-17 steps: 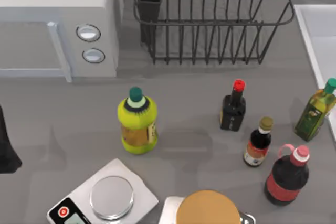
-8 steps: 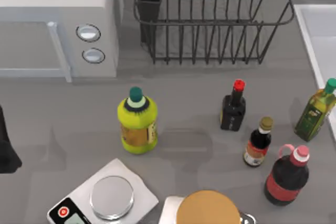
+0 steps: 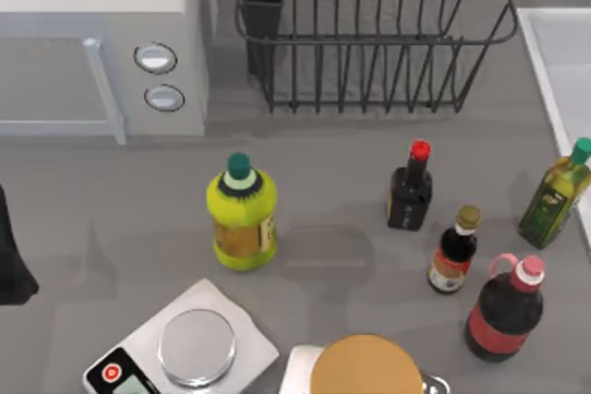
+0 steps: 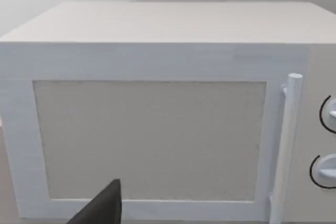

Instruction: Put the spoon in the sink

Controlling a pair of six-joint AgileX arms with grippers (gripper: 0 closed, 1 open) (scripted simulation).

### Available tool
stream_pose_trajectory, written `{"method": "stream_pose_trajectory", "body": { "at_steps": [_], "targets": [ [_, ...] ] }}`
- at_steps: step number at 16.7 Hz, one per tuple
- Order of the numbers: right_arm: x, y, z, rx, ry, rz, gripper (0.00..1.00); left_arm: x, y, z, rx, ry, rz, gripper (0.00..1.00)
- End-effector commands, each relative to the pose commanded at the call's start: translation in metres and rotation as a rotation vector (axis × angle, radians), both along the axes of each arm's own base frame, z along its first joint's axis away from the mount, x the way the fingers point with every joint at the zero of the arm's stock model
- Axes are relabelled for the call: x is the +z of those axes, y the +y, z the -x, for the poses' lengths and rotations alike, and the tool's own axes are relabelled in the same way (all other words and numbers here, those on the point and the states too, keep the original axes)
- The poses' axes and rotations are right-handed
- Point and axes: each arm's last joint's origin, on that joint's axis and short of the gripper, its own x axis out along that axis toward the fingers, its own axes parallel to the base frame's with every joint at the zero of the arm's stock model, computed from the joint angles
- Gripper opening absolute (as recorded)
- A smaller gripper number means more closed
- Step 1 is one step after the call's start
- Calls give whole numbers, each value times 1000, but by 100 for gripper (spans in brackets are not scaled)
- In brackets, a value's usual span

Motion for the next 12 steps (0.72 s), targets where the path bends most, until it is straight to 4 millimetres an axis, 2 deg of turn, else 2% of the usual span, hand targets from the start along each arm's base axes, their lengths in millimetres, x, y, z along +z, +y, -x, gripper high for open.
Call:
{"method": "stream_pose_trajectory", "body": {
  "at_steps": [8,9,12],
  "targets": [
    [0,0,0,0,0,0,0,0,0,0,0,0,0,100],
    [22,-5,2,0,31,104,0,0,0,0,0,0,0,100],
    [30,-7,-1,-2,27,105,0,0,0,0,0,0,0,100]
  ]
}}
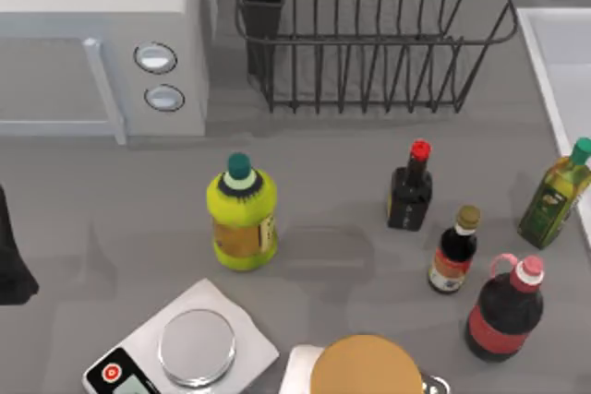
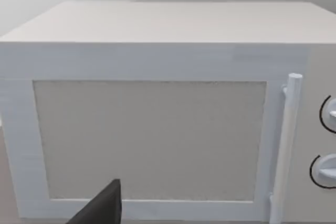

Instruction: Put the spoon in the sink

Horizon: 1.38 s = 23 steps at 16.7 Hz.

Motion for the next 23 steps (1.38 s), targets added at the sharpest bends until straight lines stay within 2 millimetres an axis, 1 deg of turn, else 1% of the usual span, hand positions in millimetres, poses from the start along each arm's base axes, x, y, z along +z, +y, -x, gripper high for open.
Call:
{"method": "stream_pose_trajectory", "body": {
  "at_steps": [3,7,9,11,16,18,19,21,23],
  "targets": [
    [26,-2,-4,3,4,-4,0,0,0,0,0,0,0,100],
    [70,0,0,0,26,-13,0,0,0,0,0,0,0,100],
    [86,1,2,1,12,-4,0,0,0,0,0,0,0,100],
    [91,2,3,1,4,0,0,0,0,0,0,0,0,100],
    [91,1,0,-1,11,-3,0,0,0,0,0,0,0,100],
    [95,-1,-12,-5,24,-3,0,0,0,0,0,0,0,100],
    [98,-3,-22,-7,34,-2,0,0,0,0,0,0,0,100],
    [103,-7,-49,-9,60,1,0,0,0,0,0,0,0,100],
    [109,-11,-86,-9,80,13,0,0,0,0,0,0,0,100]
  ]
}}
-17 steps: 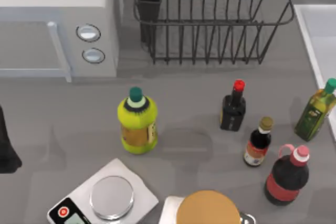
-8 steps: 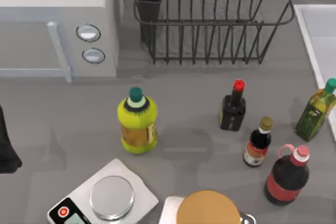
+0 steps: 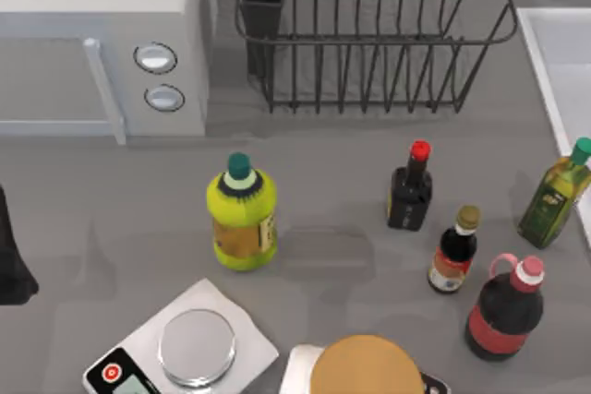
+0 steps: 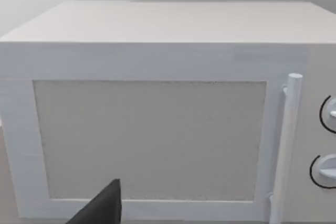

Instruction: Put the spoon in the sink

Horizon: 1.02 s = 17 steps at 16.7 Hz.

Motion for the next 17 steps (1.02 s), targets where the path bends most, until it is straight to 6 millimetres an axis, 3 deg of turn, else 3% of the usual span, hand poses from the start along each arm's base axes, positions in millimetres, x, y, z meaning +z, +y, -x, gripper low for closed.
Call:
{"method": "stream_pose_trajectory", "body": {
  "at_steps": [4,9,13,17],
  "targets": [
    [5,3,-87,3,3,41,0,0,0,0,0,0,0,100],
    [-12,33,-176,7,-37,98,0,0,0,0,0,0,0,100],
    [-32,62,-212,13,-66,129,0,0,0,0,0,0,0,100],
    [-38,70,-220,15,-77,138,0,0,0,0,0,0,0,100]
  ]
}}
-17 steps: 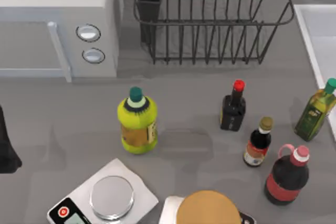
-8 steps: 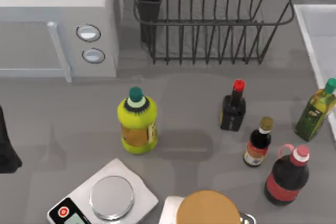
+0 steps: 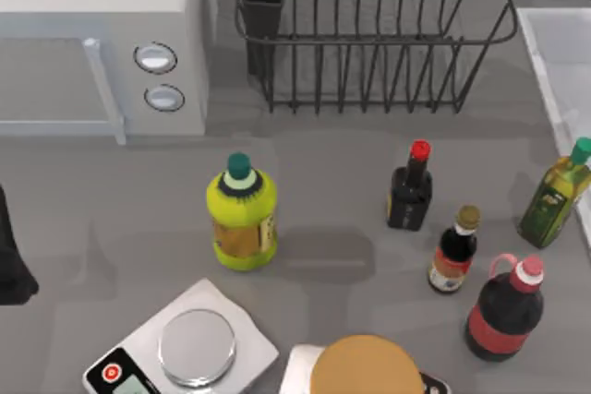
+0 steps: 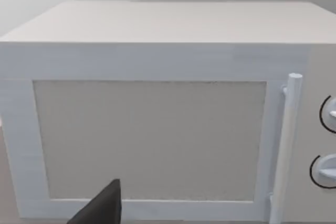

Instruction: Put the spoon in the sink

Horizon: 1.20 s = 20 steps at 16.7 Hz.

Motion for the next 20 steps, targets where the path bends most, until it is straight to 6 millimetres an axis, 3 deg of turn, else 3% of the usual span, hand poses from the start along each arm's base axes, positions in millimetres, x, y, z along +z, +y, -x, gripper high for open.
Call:
{"method": "stream_pose_trajectory", "body": {
  "at_steps": [4,11,15,20],
  "targets": [
    [-1,-2,0,-5,0,-3,0,0,0,0,0,0,0,100],
    [-43,-7,-2,0,0,0,0,0,0,0,0,0,0,100],
    [-44,-7,-2,0,0,0,0,0,0,0,0,0,0,100],
    [-44,-7,-2,0,0,0,38,0,0,0,0,0,0,100]
  ]
}}
